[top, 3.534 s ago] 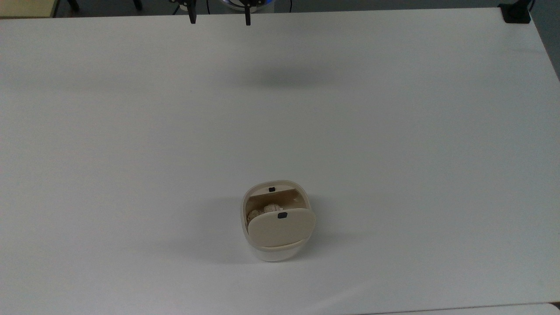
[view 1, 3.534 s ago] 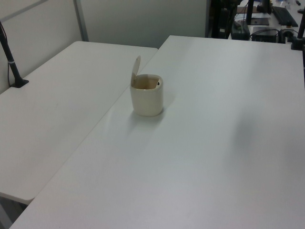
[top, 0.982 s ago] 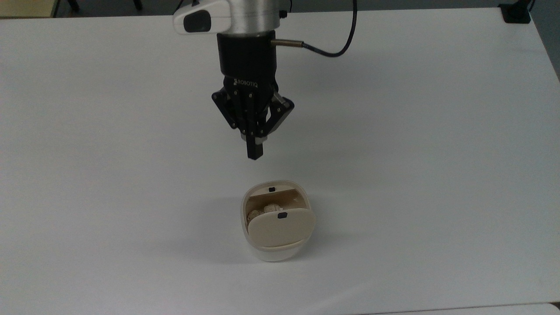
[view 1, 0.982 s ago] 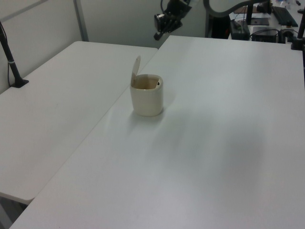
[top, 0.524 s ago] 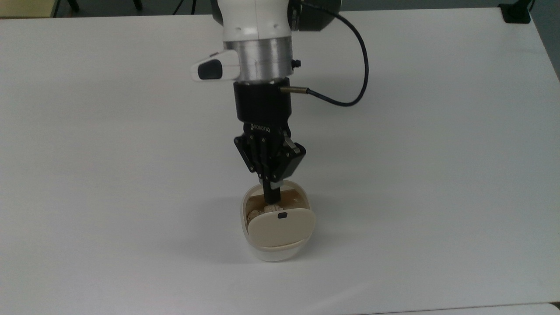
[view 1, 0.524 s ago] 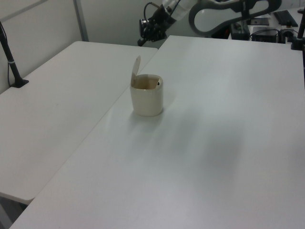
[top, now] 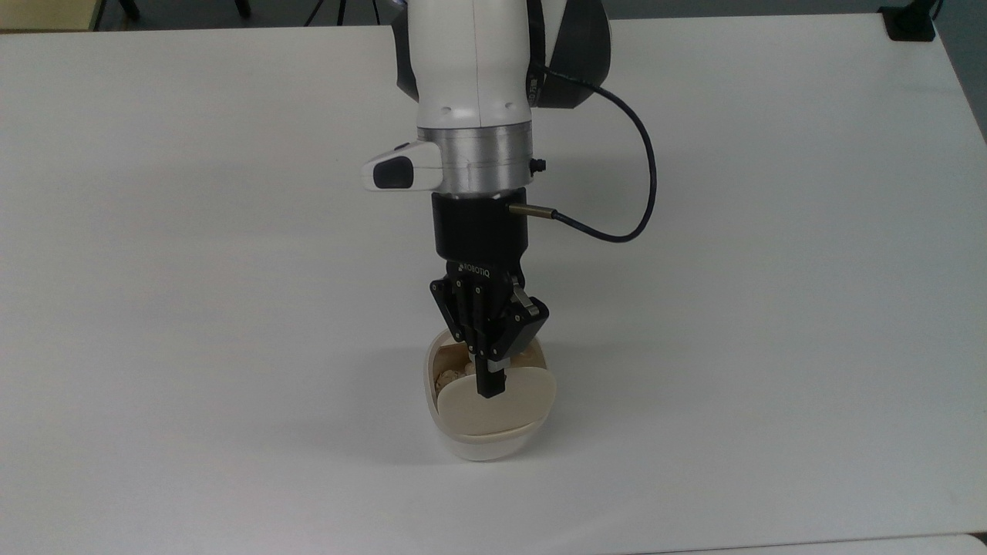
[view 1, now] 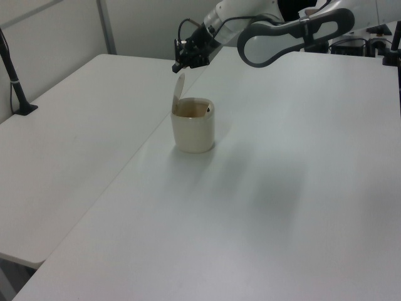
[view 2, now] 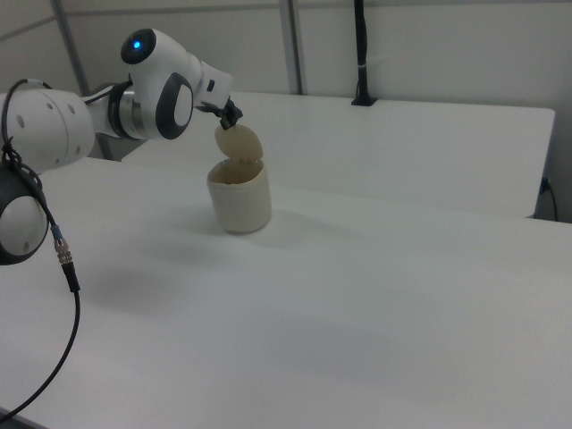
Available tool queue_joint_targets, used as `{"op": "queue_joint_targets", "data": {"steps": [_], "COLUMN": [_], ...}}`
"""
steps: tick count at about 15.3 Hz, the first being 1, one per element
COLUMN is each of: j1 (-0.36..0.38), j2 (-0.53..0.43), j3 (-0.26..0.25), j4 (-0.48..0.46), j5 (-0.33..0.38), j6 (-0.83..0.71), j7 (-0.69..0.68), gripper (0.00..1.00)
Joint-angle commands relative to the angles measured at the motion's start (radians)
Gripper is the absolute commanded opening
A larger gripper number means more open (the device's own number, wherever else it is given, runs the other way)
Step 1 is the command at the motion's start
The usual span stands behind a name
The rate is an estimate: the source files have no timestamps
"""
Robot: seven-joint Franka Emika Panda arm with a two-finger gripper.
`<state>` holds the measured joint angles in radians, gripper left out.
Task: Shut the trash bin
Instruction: 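Push the raised lid down with the gripper fingertips onto the bin rim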
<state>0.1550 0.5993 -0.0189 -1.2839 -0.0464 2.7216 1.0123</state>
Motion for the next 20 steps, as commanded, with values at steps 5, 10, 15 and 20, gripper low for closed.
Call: {"op": "queue_joint_targets", "data": {"steps": [5, 10, 15, 20], "j1": [0.017, 0.003, 0.001, 0.001], "j2": [-0.009, -0.116, -0.154, -0.165], "j3": [-0.024, -0.019, -0.012, -0.009], "j4": [-0.047, -0.178, -0.258, -0.316], "j5": [-0.079, -0.082, -0.081, -0.081], "j6": [0.012, 0.012, -0.002, -0.002], "j7": [0.011, -0.076, -0.168, -0.236], "gripper": [0.00, 0.00, 0.00, 0.00]}}
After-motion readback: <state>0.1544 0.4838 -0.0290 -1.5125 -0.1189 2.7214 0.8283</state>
